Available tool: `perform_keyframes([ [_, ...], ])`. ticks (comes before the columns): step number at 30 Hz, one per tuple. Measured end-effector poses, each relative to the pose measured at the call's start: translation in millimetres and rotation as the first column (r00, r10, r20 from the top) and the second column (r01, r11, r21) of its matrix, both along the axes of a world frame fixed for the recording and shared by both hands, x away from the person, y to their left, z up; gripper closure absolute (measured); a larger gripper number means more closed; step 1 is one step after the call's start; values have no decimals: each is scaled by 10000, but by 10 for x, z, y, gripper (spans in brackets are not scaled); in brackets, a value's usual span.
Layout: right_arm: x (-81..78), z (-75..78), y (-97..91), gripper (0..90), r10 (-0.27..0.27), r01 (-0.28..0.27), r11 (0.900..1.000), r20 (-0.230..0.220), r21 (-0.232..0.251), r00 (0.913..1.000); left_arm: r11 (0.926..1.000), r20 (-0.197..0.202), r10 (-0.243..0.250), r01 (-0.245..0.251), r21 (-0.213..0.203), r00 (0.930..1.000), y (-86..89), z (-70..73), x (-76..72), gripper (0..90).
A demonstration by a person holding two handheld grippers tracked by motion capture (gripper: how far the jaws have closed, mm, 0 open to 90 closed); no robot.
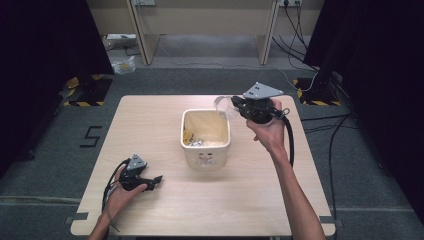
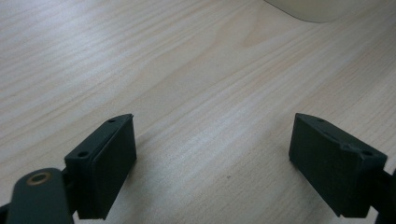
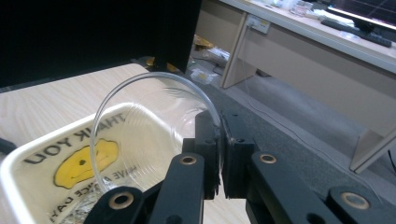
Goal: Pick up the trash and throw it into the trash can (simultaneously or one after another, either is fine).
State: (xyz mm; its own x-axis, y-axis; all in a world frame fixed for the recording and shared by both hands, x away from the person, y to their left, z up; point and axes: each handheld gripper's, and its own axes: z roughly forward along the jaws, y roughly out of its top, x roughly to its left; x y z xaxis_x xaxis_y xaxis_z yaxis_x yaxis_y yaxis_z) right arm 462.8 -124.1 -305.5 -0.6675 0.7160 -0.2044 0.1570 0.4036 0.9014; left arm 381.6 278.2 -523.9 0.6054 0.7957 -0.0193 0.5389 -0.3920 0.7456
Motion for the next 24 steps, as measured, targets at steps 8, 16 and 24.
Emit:
perform_keyframes([
  [8, -101, 15, 167, 867, 743, -743, 9972, 16, -111, 9972, 10000, 0, -2, 2, 7, 10000, 0, 0, 0, 139],
  [16, -125, -39, 291, 868, 1082, -1085, 9930, -86, -464, 9941, 10000, 1, -1, 1, 5, 10000, 0, 0, 0, 139],
  [24, -108, -190, 486, 867, 1487, -1530, 9837, -510, -946, 9876, 10000, -1, 0, 0, 4, 10000, 0, 0, 0, 139],
])
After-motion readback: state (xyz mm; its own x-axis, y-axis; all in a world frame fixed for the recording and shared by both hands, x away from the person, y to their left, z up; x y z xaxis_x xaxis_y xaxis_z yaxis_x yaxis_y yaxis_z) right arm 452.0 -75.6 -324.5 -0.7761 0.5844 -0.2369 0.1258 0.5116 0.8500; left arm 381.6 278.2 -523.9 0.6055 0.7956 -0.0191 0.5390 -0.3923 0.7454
